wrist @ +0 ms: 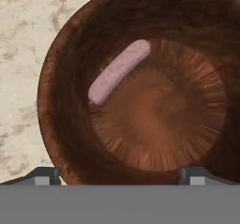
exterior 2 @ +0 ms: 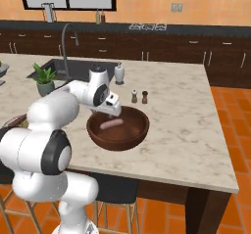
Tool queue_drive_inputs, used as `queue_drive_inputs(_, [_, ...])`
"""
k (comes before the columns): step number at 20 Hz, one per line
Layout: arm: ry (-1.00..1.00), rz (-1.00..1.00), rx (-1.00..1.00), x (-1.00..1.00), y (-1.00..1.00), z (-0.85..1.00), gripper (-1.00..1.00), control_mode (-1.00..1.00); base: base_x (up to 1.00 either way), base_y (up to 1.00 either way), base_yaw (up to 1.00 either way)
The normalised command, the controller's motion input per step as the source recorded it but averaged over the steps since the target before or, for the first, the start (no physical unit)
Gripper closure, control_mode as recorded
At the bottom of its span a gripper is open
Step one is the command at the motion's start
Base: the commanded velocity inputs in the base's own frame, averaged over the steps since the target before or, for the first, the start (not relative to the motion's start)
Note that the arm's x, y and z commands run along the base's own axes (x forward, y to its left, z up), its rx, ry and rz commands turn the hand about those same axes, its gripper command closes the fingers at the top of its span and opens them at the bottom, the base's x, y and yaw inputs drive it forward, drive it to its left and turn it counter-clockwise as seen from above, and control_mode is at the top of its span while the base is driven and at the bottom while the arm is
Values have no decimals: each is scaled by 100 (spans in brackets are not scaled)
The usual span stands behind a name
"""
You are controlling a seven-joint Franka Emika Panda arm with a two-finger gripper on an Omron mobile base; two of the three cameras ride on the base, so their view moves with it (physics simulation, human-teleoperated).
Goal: Place one bun and one sausage from the bowl on each plate.
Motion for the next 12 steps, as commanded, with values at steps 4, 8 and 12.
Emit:
queue_drive_inputs(4, [-1, -29, 18, 82, 6, -60, -100, -100, 0, 0, 0])
queue_drive_inputs(8, [-2, -33, 27, 57, -4, -67, -100, -100, 0, 0, 0])
queue_drive_inputs(12, [-5, -20, 26, 59, -12, -64, -100, -100, 0, 0, 0])
